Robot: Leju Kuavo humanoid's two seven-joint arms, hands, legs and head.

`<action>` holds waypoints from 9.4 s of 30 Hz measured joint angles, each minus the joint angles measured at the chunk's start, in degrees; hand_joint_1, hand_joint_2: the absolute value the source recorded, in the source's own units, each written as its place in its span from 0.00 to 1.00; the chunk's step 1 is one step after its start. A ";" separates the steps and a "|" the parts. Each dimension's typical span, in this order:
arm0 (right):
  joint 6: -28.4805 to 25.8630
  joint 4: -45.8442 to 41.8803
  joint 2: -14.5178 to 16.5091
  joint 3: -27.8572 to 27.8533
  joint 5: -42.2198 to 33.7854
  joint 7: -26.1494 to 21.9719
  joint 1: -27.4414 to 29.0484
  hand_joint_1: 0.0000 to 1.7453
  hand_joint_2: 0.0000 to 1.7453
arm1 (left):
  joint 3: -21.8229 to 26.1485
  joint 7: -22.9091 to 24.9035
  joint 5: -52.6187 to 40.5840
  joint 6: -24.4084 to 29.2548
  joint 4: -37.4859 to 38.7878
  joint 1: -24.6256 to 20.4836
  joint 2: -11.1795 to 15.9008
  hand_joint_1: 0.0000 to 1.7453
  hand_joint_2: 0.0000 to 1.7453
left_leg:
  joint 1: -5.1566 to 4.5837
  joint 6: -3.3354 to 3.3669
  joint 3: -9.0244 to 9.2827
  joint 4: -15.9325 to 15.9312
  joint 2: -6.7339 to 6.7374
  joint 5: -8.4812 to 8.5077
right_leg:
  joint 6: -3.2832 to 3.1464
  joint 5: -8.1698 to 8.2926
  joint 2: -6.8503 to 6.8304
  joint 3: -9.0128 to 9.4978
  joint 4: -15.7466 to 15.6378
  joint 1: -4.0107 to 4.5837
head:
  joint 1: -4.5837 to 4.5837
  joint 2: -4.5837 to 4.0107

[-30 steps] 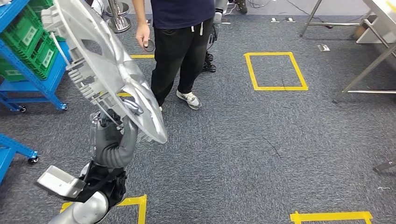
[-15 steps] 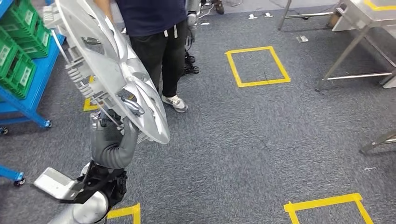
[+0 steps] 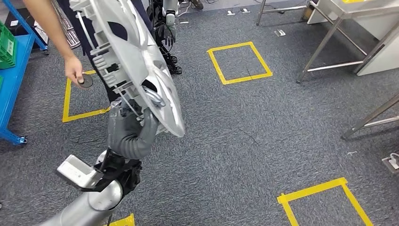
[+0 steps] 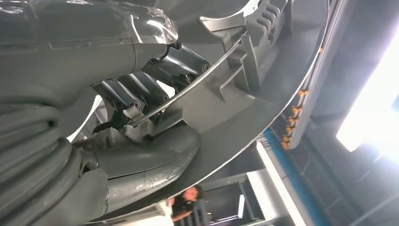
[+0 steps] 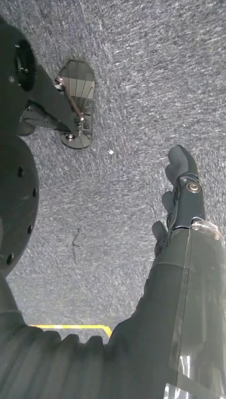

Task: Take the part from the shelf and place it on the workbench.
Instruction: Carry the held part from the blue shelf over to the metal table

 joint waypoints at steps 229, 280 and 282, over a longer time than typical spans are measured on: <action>-3.04 0.25 0.69 0.86 -0.54 -2.94 0.07 0.00 1.00 | 8.16 3.62 -0.08 4.53 -3.70 8.62 4.97 1.00 1.00 | -0.17 -1.79 0.69 2.99 1.28 -3.44 | -2.57 3.60 -2.95 2.58 -5.29 0.20 | 0.52 0.00; -2.56 0.23 -0.18 2.55 2.50 -1.20 -0.29 0.00 1.00 | 9.75 1.97 0.37 7.76 -4.90 14.80 6.52 1.00 1.00 | -0.38 1.16 -0.18 0.54 1.39 0.64 | 0.23 -10.63 -2.72 0.47 9.40 0.22 | 0.92 0.00; -2.56 0.25 -0.34 2.56 2.49 -1.20 -0.15 0.00 1.00 | 9.75 1.90 0.37 7.75 -4.70 14.72 6.38 1.00 1.00 | -0.51 1.04 1.72 0.34 1.18 -0.67 | -0.61 -6.00 -2.76 0.67 3.80 0.46 | 0.93 0.00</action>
